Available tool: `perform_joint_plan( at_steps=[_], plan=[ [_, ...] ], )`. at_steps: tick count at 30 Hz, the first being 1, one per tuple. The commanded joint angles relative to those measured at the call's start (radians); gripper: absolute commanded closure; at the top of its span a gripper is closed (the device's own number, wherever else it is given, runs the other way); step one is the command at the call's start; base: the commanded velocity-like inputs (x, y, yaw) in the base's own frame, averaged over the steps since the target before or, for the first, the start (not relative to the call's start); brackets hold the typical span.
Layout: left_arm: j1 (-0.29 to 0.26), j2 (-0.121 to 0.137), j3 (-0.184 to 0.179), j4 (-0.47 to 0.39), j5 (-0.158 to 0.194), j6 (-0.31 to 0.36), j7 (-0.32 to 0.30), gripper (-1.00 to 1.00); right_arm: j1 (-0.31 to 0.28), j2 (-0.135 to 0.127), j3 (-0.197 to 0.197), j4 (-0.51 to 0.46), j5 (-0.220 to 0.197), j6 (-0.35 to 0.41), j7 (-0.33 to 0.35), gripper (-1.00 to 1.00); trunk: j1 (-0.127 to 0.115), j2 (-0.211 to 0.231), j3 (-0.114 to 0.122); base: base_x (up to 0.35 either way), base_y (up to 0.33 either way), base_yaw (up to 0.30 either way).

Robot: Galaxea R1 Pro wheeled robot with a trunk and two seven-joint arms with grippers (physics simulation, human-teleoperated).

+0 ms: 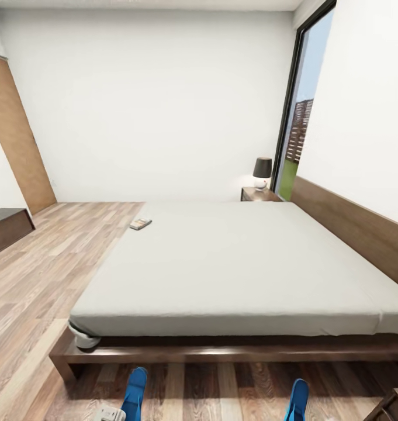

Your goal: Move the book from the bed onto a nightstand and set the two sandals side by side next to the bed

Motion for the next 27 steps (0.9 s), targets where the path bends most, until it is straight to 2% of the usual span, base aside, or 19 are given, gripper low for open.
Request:
perform_joint_plan(
  at_steps=[1,6,27],
  plan=[
    [-0.001,0.000,0.008,0.001,-0.010,-0.005,-0.001,1.00,0.000,0.000,-0.005,0.000,0.001,0.005,0.004,1.00,0.000,-0.001,-0.001,0.000,0.000,0.219],
    [-0.001,0.000,0.008,0.001,-0.010,-0.005,-0.001,1.00,0.000,0.000,-0.005,0.000,0.001,0.005,0.004,1.00,0.000,-0.001,-0.001,0.000,0.000,0.103],
    [-0.001,0.000,0.008,0.001,-0.010,-0.005,-0.001,1.00,0.000,0.000,-0.005,0.000,0.000,0.005,0.004,1.00,0.000,-0.001,-0.001,0.000,0.000,0.002]
  ],
)
